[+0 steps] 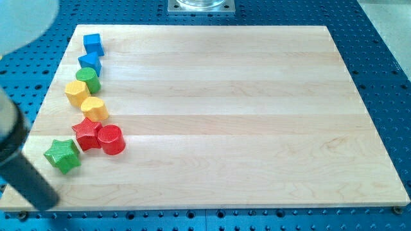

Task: Push the red circle and green star into the red star

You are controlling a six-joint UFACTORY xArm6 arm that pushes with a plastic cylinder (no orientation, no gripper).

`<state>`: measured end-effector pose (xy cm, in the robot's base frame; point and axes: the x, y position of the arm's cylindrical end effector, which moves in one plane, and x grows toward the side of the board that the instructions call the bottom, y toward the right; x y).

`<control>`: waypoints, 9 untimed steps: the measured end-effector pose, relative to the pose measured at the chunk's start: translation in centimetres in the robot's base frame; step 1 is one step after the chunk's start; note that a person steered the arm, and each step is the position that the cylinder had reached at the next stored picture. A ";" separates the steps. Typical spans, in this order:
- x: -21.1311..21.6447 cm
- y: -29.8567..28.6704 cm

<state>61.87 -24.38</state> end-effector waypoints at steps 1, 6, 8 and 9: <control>-1.5 -2.3; -4.5 1.5; -5.5 3.9; -5.5 -1.6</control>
